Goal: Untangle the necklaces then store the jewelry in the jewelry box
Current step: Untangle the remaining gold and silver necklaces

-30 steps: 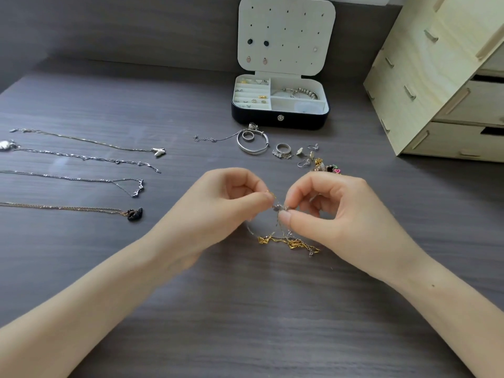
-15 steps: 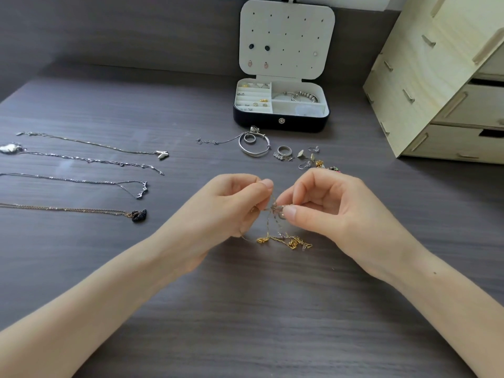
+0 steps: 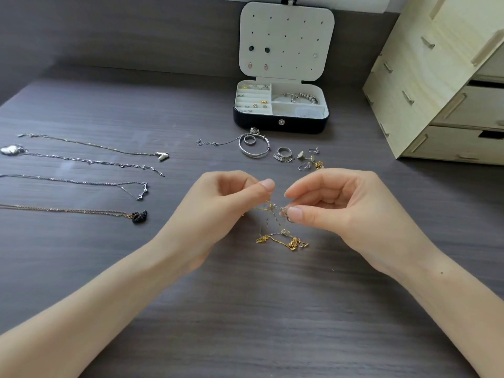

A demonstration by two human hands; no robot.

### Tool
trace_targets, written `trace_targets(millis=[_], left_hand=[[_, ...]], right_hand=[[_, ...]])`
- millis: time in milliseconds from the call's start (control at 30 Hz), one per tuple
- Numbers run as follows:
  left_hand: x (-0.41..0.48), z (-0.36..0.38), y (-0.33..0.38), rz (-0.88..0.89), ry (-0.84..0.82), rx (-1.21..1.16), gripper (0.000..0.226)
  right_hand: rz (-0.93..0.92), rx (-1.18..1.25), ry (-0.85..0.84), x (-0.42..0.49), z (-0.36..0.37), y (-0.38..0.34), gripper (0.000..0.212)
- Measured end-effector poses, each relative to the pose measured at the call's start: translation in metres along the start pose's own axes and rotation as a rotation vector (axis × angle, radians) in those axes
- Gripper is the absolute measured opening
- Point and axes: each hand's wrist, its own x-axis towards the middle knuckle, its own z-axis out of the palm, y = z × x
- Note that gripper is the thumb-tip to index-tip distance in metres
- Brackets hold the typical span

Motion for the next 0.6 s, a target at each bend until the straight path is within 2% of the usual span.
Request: trace_targets(millis=[167,333,467,600], left_hand=[[0.0003,-0.0003,0.0050,-0.045,-0.099,-0.285,0.018],[-0.0002,0.0011,0.0054,-0.018,-0.065,-0.096,0.026],[0.0005,0.0028,0.0051,-0.004,-0.064,-0.069,0.023],[-0.0009,0.0033,0.0052,-0.005,-0.127,-0.040,0.022]], right_hand=[[-0.058,0.145,0.066,0.0004,-0.0001,-0.0044,0.019],[-0.063,0.173,0.079,0.0010,0.0002,-0.0035,0.015],[-0.097,0.126,0.064,0.0009,0.0007,-0.0020,0.015],[-0.063,0.189,0.052,0.0018,0.0008,-0.0039,0.020]])
